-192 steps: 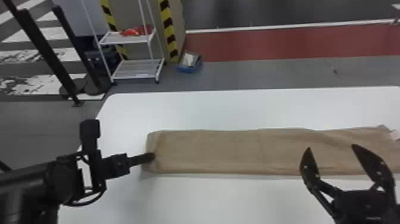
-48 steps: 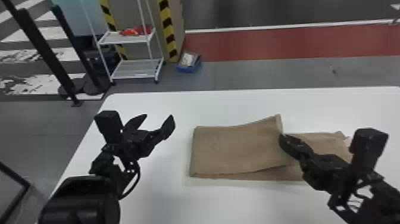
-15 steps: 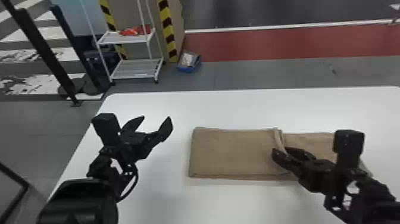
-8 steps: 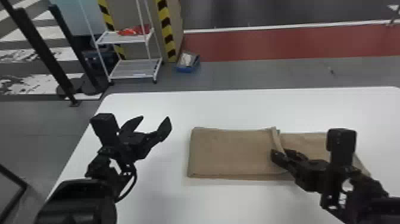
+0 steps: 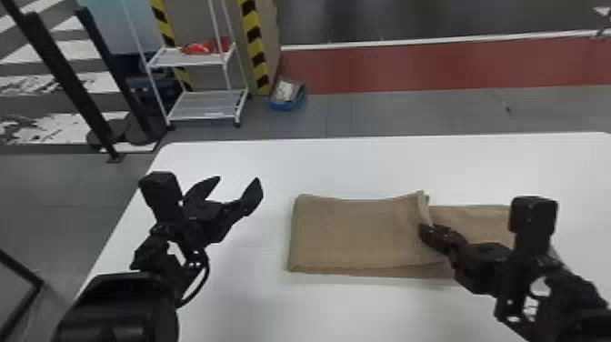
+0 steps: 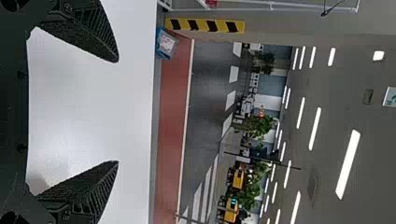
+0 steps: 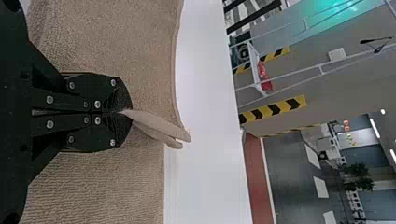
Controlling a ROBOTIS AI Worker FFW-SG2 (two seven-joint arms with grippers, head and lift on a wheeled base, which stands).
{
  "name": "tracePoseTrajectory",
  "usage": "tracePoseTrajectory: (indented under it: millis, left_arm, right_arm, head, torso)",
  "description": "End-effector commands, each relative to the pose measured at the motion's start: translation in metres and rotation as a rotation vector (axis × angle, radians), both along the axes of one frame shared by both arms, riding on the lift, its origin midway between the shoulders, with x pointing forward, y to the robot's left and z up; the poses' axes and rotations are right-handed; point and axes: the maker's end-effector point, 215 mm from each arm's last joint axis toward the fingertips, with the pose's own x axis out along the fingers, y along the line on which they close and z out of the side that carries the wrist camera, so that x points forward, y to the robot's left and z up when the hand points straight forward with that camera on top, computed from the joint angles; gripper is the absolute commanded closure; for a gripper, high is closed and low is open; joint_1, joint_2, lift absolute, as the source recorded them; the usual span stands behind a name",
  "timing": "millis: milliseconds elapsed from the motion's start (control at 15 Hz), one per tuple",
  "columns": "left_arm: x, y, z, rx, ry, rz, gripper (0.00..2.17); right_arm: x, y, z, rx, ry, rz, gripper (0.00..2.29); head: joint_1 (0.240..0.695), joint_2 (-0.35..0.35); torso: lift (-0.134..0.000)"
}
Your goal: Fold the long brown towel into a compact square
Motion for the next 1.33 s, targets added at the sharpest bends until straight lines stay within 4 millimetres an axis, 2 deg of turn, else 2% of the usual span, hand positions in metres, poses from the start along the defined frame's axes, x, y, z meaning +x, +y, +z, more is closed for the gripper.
tracePoseTrajectory:
  millis: [0,67,133,200,333,467,600,733,800,867,1000,1133,1200,1267]
  left_arm:
    - [0.001,0.002,0.003,0.000,-0.005,0.004,0.11]
    - [0.001,0.004,0.003,-0.001,-0.006,0.007,0.11]
    - [0.000,0.005,0.004,-0.001,-0.008,0.008,0.11]
    - [0.000,0.007,0.002,-0.001,-0.006,0.013,0.11]
    - [0.004,0.012,0.003,0.001,-0.024,0.042,0.11]
    - [0.007,0.010,0.011,0.001,-0.074,0.059,0.11]
    - [0.007,0.020,0.016,0.007,-0.110,0.112,0.11]
    - [0.005,0.027,0.013,0.013,-0.105,0.137,0.11]
    - [0.004,0.029,0.013,0.012,-0.105,0.140,0.11]
    - [0.003,0.032,0.009,0.006,-0.099,0.145,0.11]
    - [0.005,0.029,0.010,0.001,-0.103,0.134,0.11]
    - [0.003,0.027,0.008,-0.001,-0.100,0.129,0.11]
    - [0.002,0.030,0.006,0.000,-0.095,0.132,0.12]
    - [0.001,0.032,0.004,0.002,-0.092,0.135,0.12]
  right_arm:
    - [0.004,0.003,0.037,0.056,-0.090,-0.004,1.33]
    - [0.000,-0.003,0.049,0.076,-0.109,-0.008,1.33]
    - [-0.007,-0.020,0.054,0.091,-0.122,-0.039,1.33]
    - [-0.008,-0.034,0.052,0.095,-0.120,-0.064,1.33]
    - [-0.006,-0.035,0.027,0.080,-0.077,-0.069,1.33]
    - [-0.001,-0.038,0.019,0.082,-0.066,-0.075,1.33]
    - [-0.001,-0.037,0.030,0.093,-0.080,-0.072,1.33]
    - [-0.012,-0.054,0.057,0.094,-0.117,-0.093,1.33]
    - [-0.021,-0.064,0.059,0.101,-0.119,-0.111,1.33]
    - [-0.019,-0.068,0.055,0.099,-0.117,-0.119,1.33]
    - [-0.006,-0.069,0.027,0.097,-0.071,-0.128,1.33]
    - [0.005,-0.070,0.028,0.097,-0.070,-0.128,1.33]
    - [0.005,-0.074,0.039,0.105,-0.082,-0.132,1.33]
    - [0.002,-0.088,0.049,0.105,-0.095,-0.150,1.33]
  head:
    - [0.695,0.150]
    - [0.695,0.154]
    - [0.695,0.155]
    - [0.695,0.153]
    - [0.695,0.137]
    - [0.695,0.128]
    - [0.695,0.125]
    - [0.695,0.129]
    - [0.695,0.133]
    - [0.695,0.126]
    - [0.695,0.117]
    - [0.695,0.112]
    - [0.695,0.106]
    - [0.695,0.105]
  torso:
    - [-0.125]
    - [-0.125]
    - [-0.125]
    - [-0.125]
    - [-0.125]
    - [-0.125]
    - [-0.125]
    - [-0.125]
    - [-0.125]
    - [-0.125]
    - [-0.125]
    - [-0.125]
    - [-0.125]
    - [-0.125]
